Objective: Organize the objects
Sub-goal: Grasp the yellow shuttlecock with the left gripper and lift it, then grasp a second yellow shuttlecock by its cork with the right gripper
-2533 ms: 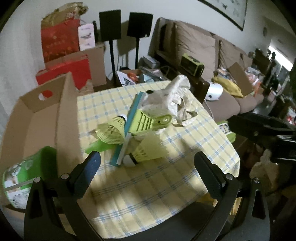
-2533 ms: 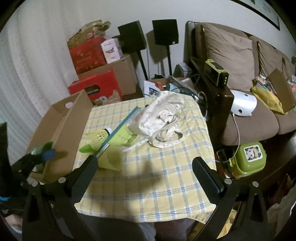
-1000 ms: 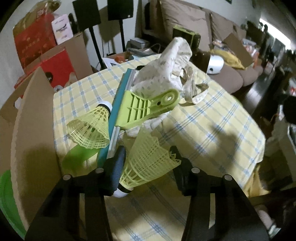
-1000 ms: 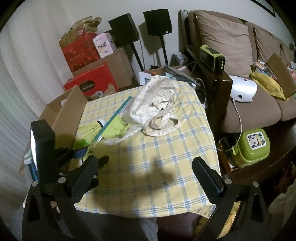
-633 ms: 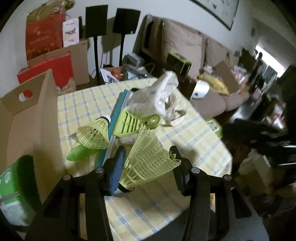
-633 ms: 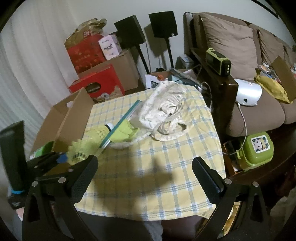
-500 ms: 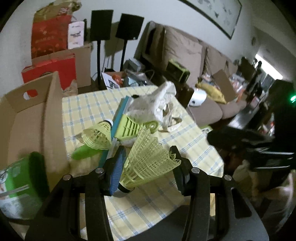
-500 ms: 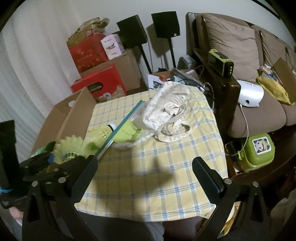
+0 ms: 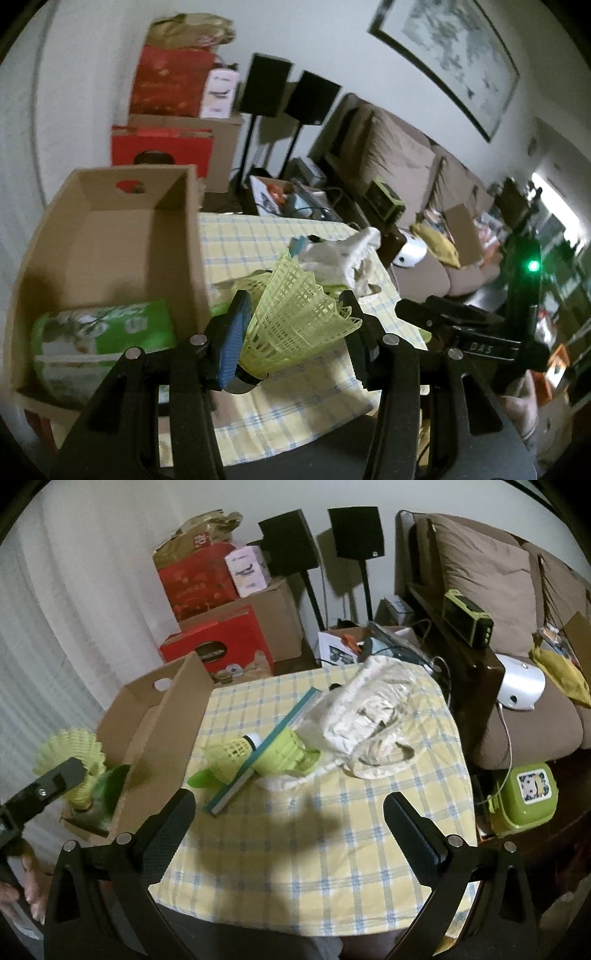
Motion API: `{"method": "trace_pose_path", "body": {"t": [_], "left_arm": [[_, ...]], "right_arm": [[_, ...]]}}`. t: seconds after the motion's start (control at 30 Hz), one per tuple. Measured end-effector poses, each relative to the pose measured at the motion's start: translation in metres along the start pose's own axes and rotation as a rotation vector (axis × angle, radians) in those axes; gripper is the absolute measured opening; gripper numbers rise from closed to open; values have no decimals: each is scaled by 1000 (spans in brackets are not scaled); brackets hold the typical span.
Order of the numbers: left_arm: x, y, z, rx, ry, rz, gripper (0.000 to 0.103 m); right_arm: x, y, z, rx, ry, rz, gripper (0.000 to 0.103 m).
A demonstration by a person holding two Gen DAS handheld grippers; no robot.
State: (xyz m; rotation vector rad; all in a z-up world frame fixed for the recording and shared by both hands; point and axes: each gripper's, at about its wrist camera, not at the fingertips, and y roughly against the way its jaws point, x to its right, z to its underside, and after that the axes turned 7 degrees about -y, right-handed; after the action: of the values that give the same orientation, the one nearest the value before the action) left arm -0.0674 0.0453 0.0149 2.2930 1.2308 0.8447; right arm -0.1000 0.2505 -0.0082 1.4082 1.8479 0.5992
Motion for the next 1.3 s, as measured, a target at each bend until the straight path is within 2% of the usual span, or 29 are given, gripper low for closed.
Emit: {"method": "trace_pose_path", "body": {"t": [0.1,0.3,0.57,0.73,0.83,1.03,1.3], "left_arm": [[-12,8,2,3,37,-10,46],[-21,17,6,18,47,-46,47],[-29,17,9,12,66,-49,47],[-34,16,10,13,78,-45,47],[-35,15,9,14,79,-44,47],[-39,14,9,17,84,-44,47],[-45,11,9,18,95,-35,47]], "right_arm": [[-7,-8,-5,-12,4,-20,103],[-17,-36,-18,-64,-35,-84,102],[-34,-75,-28,-108,-15,-85,100],[-42,-107,-36,-169,-38,-101,100],[-42,-127,-43,-205,-69,-108,91],[-41,-162,-47,-258,-72,-65,77],[-41,-186,-45,-299,-106,-71,71]]}}
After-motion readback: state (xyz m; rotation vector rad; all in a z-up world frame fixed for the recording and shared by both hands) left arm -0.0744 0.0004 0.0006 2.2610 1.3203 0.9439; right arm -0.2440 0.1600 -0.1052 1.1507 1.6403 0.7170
